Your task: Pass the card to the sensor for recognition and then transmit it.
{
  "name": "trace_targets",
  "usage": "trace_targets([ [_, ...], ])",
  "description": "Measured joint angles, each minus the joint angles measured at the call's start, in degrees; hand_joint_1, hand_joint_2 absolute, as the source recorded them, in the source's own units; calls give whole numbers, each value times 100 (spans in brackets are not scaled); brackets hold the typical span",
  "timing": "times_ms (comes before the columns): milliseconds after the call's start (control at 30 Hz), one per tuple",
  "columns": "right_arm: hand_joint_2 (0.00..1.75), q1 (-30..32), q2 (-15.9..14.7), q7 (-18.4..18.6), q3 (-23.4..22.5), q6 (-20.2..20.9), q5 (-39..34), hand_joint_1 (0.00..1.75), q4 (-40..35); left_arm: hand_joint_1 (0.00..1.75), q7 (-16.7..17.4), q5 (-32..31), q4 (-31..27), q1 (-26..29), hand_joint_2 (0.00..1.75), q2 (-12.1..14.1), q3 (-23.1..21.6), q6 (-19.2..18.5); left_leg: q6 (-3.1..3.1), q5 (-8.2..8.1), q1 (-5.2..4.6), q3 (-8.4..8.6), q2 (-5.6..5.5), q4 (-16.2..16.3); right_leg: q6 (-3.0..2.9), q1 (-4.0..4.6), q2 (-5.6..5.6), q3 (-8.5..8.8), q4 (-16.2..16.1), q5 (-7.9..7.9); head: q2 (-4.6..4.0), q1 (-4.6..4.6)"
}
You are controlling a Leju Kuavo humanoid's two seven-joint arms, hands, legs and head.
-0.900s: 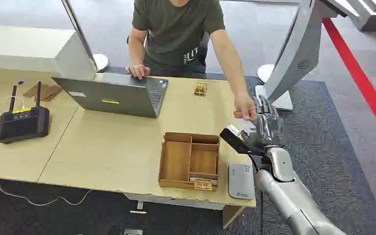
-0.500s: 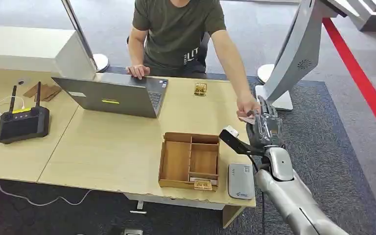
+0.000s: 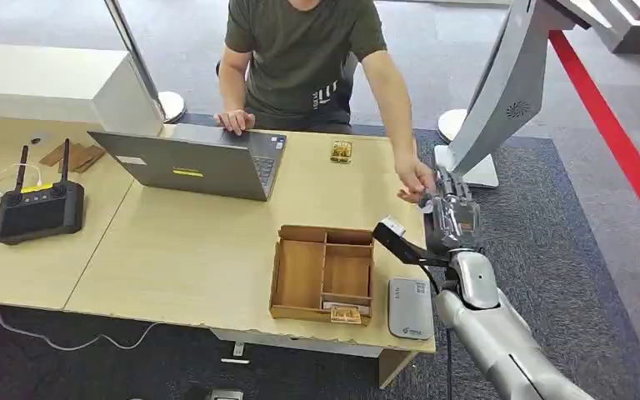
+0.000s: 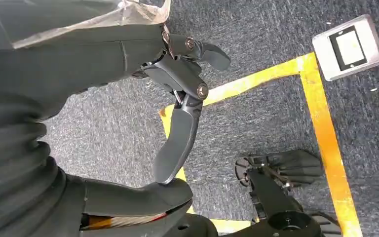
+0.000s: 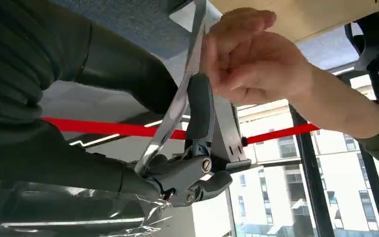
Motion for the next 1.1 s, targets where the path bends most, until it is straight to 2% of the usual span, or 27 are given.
trace_targets([
  [433, 175, 1, -7, 50, 66, 55, -2, 175, 15, 0, -2, 31, 0, 5, 175, 0, 0, 7, 0, 0, 0, 0, 0, 0, 0, 0, 0, 0, 0, 0, 0, 0],
  [667, 175, 95, -142, 75, 116, -9, -381, 175, -309, 0, -116, 197, 0, 72, 175, 0, 2, 74, 0, 0, 0, 1, 0, 1, 0, 0, 0, 0, -2, 0, 0, 0],
  [767, 175, 475, -384, 397, 129, -18, -372, 175, -1074, 0, -205, 430, 0, 153, 175, 2, 20, 140, 1, -2, 1, 6, -3, 2, 2, 2, -1, 4, -6, -2, 0, 2],
  [833, 175, 990, -619, 858, 131, 94, -36, 175, -1892, 0, -249, 549, 2, 224, 175, 11, 48, 171, 1, -7, 2, 6, -4, 2, 4, 3, -1, 6, -8, -4, 0, 0],
  [900, 175, 1459, -807, 1113, 135, 234, 243, 175, -2580, 0, -269, 606, 4, 270, 175, 28, 85, 171, 0, -12, 1, 1, -4, 1, 4, 3, 0, 0, -8, -6, 0, -2],
  [1100, 175, 2321, -1220, 1169, 151, 341, 328, 175, -3968, 0, -295, 682, 7, 278, 175, 39, 157, 181, -1, -14, 1, 1, -1, -1, 1, 3, 1, 0, -9, -9, 0, 0],
])
